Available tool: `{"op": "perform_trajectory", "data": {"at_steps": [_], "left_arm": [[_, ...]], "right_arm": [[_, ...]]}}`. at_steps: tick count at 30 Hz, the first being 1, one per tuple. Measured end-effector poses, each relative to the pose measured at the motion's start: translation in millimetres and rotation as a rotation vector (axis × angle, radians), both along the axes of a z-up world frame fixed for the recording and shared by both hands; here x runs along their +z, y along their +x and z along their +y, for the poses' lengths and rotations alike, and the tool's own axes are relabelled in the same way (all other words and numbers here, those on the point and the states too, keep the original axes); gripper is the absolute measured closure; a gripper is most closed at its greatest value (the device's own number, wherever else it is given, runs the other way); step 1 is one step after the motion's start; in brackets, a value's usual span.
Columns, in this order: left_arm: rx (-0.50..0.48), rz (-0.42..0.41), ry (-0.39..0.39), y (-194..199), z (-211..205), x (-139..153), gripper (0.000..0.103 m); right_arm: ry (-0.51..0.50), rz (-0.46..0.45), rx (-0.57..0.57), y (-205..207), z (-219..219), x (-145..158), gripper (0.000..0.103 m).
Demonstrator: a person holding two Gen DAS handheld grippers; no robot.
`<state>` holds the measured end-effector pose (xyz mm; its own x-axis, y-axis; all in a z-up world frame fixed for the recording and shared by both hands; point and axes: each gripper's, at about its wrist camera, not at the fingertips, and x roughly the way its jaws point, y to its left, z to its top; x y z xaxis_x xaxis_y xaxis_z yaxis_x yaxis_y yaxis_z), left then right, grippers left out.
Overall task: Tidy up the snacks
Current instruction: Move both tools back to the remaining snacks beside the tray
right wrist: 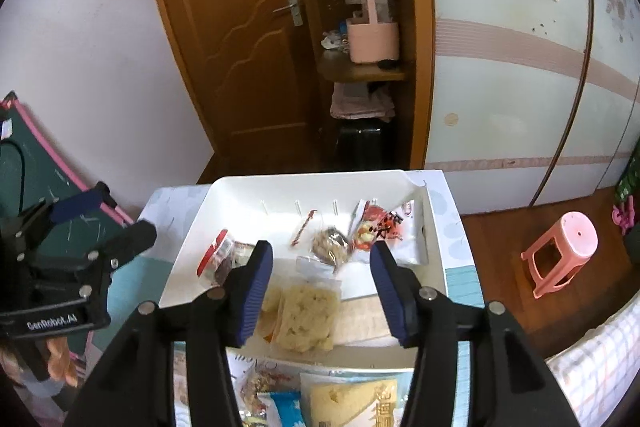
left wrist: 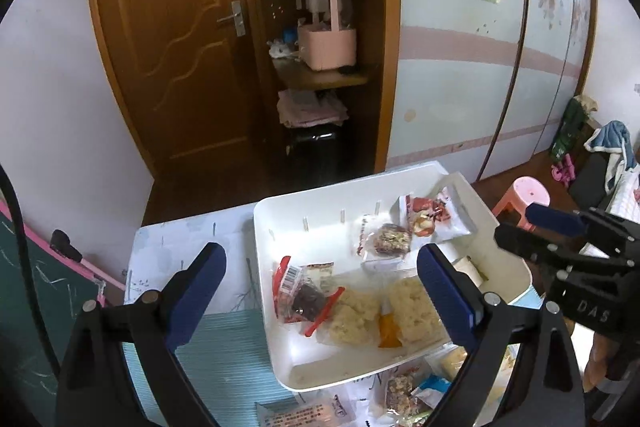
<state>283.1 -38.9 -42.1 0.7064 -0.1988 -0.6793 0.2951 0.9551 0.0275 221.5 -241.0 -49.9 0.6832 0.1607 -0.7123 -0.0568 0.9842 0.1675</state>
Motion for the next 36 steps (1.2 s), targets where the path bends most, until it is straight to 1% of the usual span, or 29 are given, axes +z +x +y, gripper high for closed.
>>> {"op": "perform_trajectory", "data": {"at_steps": [4, 6, 11, 17, 22, 26, 30, 33, 36], "left_arm": [[-0.016, -0.018, -0.044, -12, 2, 5, 0.007], [-0.019, -0.023, -0.052, -17, 2, 9, 0.007], [-0.033, -0.009, -0.048, -31, 4, 17, 0.007], [-0.018, 0.008, -0.047, -57, 13, 30, 0.007], [-0.012, -0.004, -0.057, -84, 27, 41, 0.007], [-0.037, -0.014, -0.034, -104, 36, 47, 0.007], [-0.075, -0.018, -0.001, -120, 44, 48, 0.007], [-0.112, -0.004, 0.02, -128, 49, 42, 0.007], [-0.153, 0.027, 0.035, -132, 53, 29, 0.007]], "right_arm": [[0.002, -0.007, 0.015, -6, 5, 2, 0.052], [-0.003, -0.013, 0.021, -10, 7, 4, 0.052], [-0.006, -0.024, 0.03, -25, 12, 12, 0.052], [-0.008, -0.04, 0.029, -50, 15, 26, 0.052], [-0.037, -0.076, 0.02, -75, 20, 41, 0.052], [-0.06, -0.106, 0.014, -94, 24, 51, 0.051], [-0.067, -0.111, 0.037, -109, 27, 54, 0.049], [-0.072, -0.095, 0.061, -114, 32, 49, 0.049], [-0.066, -0.075, 0.076, -117, 35, 40, 0.049]]}}
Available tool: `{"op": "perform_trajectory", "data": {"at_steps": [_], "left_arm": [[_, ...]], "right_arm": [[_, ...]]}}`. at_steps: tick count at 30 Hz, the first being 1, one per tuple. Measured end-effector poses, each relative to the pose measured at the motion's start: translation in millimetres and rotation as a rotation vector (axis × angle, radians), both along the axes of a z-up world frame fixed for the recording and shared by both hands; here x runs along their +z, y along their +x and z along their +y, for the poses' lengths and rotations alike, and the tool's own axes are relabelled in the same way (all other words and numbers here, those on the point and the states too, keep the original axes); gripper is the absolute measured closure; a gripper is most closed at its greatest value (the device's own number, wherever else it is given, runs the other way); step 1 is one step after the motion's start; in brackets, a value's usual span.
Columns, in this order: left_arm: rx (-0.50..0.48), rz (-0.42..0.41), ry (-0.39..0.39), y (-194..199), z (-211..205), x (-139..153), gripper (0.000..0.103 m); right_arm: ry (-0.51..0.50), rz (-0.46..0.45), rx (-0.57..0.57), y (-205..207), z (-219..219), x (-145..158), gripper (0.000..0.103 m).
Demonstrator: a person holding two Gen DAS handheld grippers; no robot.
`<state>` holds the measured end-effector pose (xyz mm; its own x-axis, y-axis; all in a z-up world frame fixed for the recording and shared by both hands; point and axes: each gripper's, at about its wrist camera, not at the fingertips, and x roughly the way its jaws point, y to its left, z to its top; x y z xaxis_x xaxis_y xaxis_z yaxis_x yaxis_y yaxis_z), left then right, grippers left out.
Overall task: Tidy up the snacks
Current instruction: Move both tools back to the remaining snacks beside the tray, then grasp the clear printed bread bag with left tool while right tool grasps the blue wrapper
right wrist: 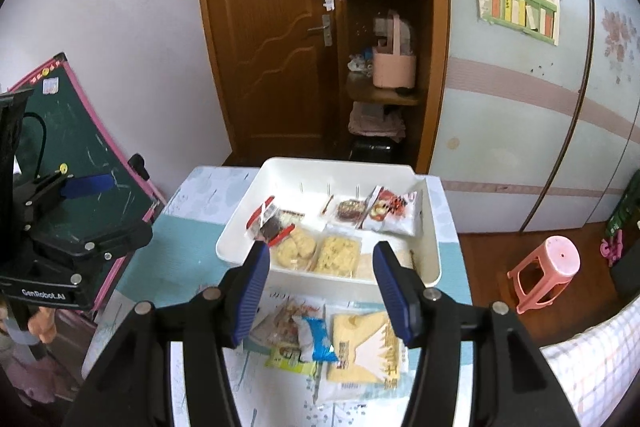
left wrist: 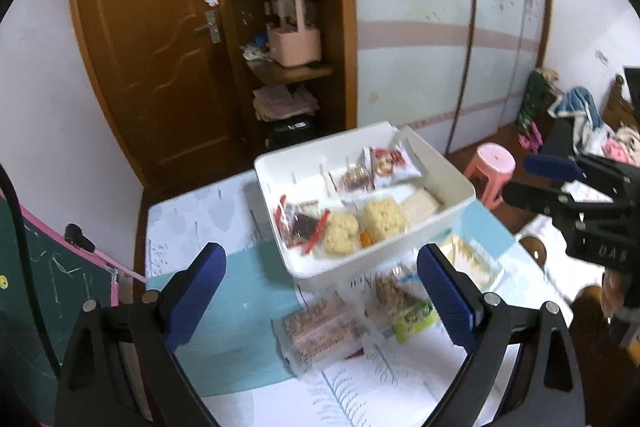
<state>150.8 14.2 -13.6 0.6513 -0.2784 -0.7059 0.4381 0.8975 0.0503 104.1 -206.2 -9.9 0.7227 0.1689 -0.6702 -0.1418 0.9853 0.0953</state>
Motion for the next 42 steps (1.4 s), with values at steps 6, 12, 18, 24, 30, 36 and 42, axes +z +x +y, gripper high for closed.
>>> {"op": "perform_trajectory", "data": {"at_steps": [6, 12, 18, 24, 30, 36, 42], "left_arm": [[-0.135, 0.098, 0.082, -2, -1, -51, 0.007], [-0.259, 0.17, 0.239, 4, -7, -115, 0.007], [-0.291, 0.275, 0.279, 30, -6, -164, 0.007], [-0.311, 0.381, 0.251, 57, -5, -194, 0.007], [-0.367, 0.415, 0.222, 69, -7, -206, 0.004], [-0.387, 0.451, 0.203, 75, -7, -214, 0.0], [-0.38, 0.411, 0.204, 71, -12, -214, 0.006]], "right_arm": [[0.027, 0.081, 0.011, 6, 1, -37, 0.049], [0.042, 0.195, 0.021, 22, 3, -89, 0.049], [0.039, 0.296, 0.065, 36, 14, -138, 0.049], [0.023, 0.381, 0.124, 52, 27, -176, 0.049], [0.028, 0.458, 0.157, 61, 29, -204, 0.058], [0.033, 0.452, 0.184, 58, 32, -211, 0.064], [0.038, 0.42, 0.197, 53, 34, -209, 0.07]]}}
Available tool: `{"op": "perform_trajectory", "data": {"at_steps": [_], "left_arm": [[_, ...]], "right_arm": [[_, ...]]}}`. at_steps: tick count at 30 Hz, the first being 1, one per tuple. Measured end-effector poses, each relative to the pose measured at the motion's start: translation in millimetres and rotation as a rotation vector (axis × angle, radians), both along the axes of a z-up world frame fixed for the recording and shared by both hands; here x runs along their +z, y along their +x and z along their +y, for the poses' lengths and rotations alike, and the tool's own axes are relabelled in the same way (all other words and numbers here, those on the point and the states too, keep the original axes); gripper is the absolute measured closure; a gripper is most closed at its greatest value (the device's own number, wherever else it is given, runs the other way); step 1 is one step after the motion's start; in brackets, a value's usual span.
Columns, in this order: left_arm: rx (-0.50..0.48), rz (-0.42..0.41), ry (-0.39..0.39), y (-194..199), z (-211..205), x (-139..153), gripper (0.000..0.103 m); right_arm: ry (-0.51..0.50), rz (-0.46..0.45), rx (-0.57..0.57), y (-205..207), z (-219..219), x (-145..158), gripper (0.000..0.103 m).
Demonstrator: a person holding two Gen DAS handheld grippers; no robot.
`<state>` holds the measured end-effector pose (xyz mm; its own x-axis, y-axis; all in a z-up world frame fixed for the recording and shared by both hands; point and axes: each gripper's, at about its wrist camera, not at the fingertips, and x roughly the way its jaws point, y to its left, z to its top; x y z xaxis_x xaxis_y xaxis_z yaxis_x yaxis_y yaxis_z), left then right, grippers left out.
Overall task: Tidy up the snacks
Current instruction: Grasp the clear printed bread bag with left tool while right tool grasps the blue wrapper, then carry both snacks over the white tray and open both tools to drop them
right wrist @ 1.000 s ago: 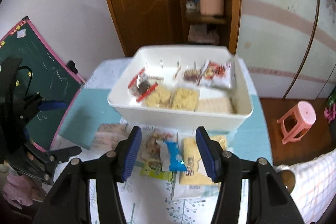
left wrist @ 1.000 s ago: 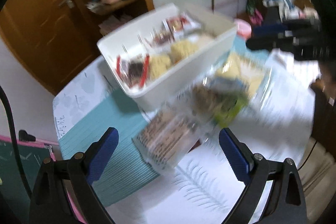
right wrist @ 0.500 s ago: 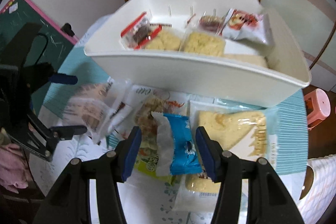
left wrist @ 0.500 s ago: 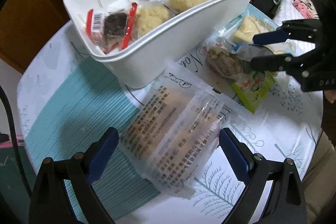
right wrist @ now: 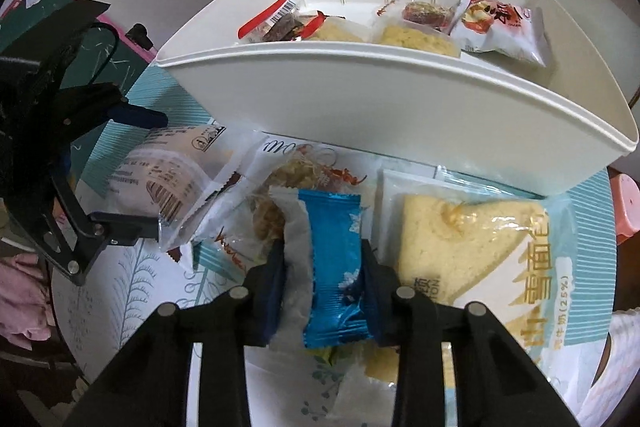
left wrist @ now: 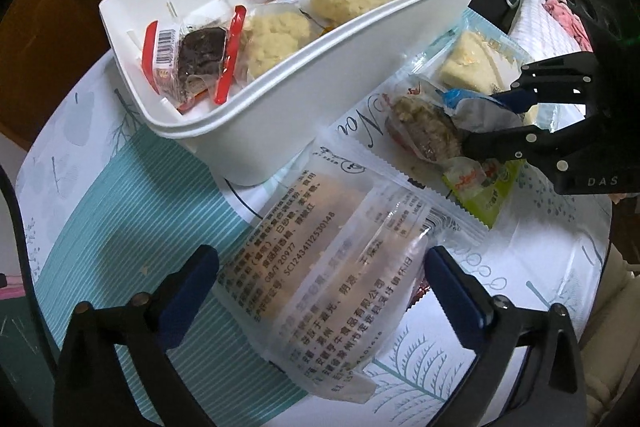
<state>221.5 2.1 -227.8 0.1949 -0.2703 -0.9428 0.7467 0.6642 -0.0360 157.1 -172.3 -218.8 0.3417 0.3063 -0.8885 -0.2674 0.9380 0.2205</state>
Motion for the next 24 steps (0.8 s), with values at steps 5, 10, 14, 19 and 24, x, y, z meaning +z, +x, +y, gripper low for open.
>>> {"op": "perform_trajectory", "data": {"at_steps": [5, 10, 14, 19, 24], "left_arm": [[0.057, -0.055, 0.001, -17, -3, 7, 0.02], [0.188, -0.048, -0.038, -25, 9, 12, 0.026], [0.281, -0.033, -0.074, -37, 17, 16, 0.027], [0.38, -0.042, -0.142, -57, 27, 30, 0.027], [0.469, -0.095, -0.179, -81, 35, 52, 0.027]], "right_arm": [[0.016, -0.018, -0.012, -8, -2, 6, 0.072], [0.03, -0.045, -0.016, -17, -1, 18, 0.072], [0.044, -0.075, -0.023, -27, -1, 30, 0.072], [0.062, -0.107, -0.034, -42, -3, 46, 0.072], [0.078, -0.137, -0.045, -62, -4, 60, 0.072]]}}
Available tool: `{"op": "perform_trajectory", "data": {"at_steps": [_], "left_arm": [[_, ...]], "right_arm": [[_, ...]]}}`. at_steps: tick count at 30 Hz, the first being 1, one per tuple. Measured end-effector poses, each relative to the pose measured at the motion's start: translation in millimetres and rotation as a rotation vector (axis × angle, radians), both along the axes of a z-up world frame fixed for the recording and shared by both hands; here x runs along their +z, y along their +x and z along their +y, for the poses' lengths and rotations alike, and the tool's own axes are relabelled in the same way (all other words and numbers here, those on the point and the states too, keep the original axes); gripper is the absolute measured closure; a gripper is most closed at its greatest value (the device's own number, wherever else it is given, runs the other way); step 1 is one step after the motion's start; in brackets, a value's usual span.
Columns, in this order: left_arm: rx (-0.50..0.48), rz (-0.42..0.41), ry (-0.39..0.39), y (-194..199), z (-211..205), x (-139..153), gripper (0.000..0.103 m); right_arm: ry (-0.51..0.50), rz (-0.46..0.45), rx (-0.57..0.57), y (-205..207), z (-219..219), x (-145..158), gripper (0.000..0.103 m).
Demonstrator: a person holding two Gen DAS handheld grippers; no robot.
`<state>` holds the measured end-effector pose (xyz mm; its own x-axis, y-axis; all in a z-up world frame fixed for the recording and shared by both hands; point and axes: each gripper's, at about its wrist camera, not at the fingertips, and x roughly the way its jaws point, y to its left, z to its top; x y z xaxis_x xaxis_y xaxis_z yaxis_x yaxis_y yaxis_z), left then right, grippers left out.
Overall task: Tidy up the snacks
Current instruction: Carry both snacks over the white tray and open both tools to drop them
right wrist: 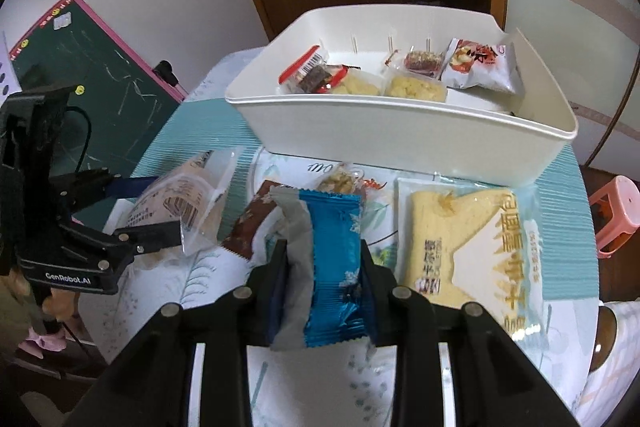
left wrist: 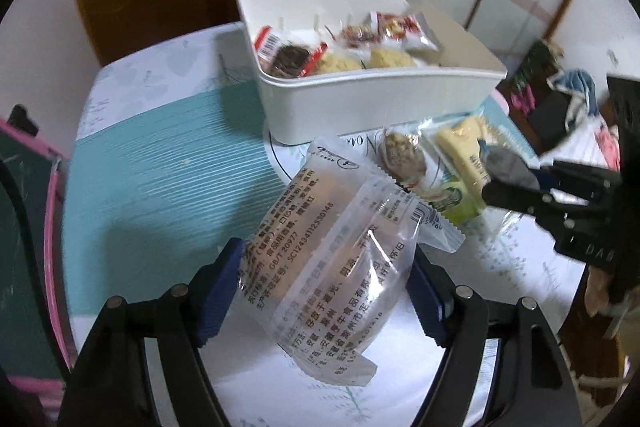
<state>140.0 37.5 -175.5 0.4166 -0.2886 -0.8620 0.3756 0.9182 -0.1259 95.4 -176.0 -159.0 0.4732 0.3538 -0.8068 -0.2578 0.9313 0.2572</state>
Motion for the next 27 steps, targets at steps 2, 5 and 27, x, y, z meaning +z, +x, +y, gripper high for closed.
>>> {"op": "perform_trajectory", "data": {"at_steps": [2, 5, 27], "left_arm": [[0.034, -0.02, -0.013, -11, 1, 8, 0.027], [0.067, -0.043, -0.032, -29, 6, 20, 0.027], [0.107, -0.241, -0.109, -42, -25, 116, 0.026]], "right_arm": [[0.003, -0.011, -0.004, -10, -1, 5, 0.072], [0.009, -0.021, -0.013, -25, -2, 10, 0.072], [0.049, -0.235, -0.081, -49, -22, 97, 0.072]]}}
